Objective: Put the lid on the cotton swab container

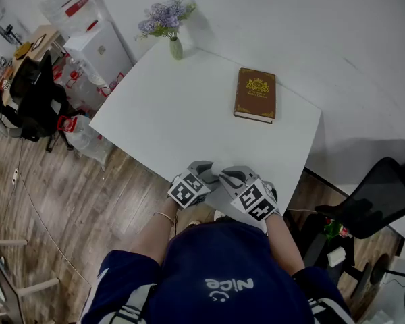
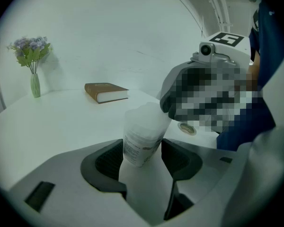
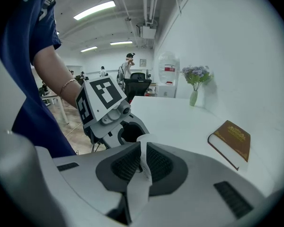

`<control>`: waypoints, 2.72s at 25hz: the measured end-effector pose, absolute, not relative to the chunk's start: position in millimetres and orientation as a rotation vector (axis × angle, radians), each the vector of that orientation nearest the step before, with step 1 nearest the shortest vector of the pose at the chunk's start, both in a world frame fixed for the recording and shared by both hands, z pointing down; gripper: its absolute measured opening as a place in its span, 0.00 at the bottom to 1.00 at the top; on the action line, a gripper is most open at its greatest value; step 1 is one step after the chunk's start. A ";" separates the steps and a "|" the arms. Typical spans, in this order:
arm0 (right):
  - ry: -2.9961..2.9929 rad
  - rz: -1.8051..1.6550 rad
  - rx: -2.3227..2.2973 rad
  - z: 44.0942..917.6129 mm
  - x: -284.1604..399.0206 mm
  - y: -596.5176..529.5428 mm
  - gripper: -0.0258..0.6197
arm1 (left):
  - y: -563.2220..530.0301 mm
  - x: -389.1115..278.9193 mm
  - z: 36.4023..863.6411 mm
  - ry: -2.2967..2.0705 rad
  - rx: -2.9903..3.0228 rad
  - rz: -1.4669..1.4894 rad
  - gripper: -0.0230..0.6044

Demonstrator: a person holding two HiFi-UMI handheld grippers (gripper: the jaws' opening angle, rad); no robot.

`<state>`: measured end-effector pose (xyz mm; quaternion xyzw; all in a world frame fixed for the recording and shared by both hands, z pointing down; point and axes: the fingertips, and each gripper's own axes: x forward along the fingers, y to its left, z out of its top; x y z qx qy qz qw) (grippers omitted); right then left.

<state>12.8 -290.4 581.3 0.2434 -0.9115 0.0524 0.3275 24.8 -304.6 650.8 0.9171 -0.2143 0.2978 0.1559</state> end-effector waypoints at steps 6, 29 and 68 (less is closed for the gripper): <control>-2.381 0.175 0.677 582.8 13.4 -289.3 0.14 | -303.0 24.7 650.7 -0.626 2.629 0.850 0.47; -2.475 0.291 1.405 544.2 75.3 -238.9 0.14 | -237.0 -27.9 541.3 -1.022 2.704 0.378 0.57; -2.434 0.228 1.466 538.5 71.2 -206.5 0.13 | -208.2 -38.9 529.3 -1.031 2.750 0.347 0.07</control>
